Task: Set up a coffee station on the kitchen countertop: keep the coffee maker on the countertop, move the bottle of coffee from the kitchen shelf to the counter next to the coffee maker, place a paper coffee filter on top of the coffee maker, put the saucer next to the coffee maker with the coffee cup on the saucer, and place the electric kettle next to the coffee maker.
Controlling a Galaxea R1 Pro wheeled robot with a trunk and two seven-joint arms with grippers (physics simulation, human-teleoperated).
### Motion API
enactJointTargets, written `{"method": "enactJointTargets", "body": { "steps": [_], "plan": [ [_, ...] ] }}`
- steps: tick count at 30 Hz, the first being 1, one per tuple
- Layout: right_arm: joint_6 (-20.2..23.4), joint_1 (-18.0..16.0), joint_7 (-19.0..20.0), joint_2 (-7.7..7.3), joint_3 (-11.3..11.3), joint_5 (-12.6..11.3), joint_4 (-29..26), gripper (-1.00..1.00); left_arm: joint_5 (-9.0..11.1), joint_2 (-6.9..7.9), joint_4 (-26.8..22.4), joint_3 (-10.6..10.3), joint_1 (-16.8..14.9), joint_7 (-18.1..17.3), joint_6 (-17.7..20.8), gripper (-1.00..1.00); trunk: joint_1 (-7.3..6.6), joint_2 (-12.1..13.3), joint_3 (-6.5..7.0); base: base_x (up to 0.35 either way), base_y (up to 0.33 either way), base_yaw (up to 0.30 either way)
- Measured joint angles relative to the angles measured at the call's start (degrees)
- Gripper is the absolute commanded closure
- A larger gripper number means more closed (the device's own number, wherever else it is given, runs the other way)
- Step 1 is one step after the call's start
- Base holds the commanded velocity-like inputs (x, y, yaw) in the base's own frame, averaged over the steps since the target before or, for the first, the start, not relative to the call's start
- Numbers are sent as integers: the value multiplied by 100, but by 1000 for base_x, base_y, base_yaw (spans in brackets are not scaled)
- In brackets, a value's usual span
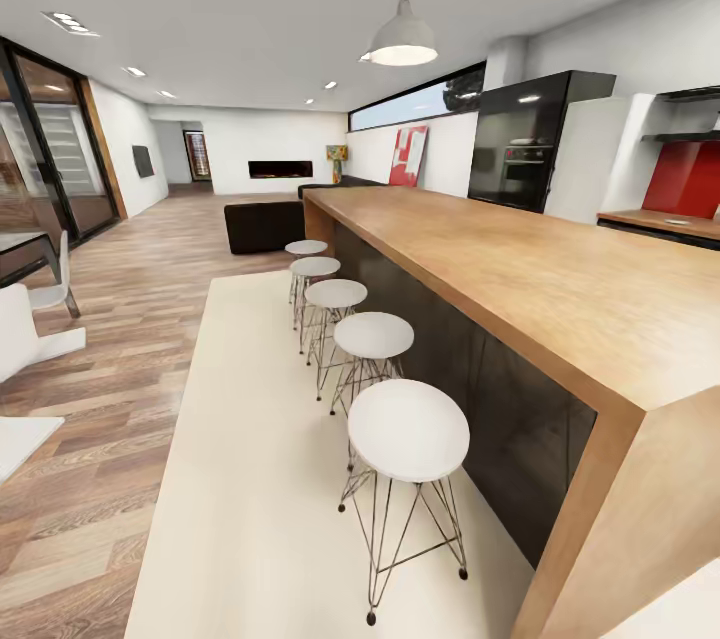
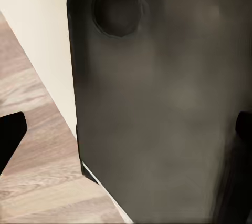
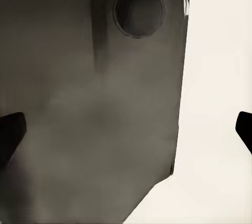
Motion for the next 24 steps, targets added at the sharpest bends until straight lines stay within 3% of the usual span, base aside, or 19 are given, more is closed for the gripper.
{"method": "enactJointTargets", "body": {
  "steps": [3, 7, 19, 24],
  "plan": [
    [-66, -97, 24, -90, 4, 40, -99, -100, 51, -96, -87, 9, 94, 0, -89, -100, 0, 1, 2, 0, 0, 0],
    [-66, -229, 24, -91, 4, 40, -230, -100, 51, -205, -215, 10, 99, 0, -217, -100, 0, 1, 2, 0, 0, 0],
    [-68, -531, 16, -96, 4, 37, -413, -100, 47, -206, -601, -2, 75, -3, -266, -100, 0, 1, 2, 0, 0, 0],
    [-217, -695, 10, -235, 11, 19, -581, -100, 35, -295, -762, 34, 29, 19, -427, -100, 0, 1, 2, 0, 0, 0]
  ]
}}
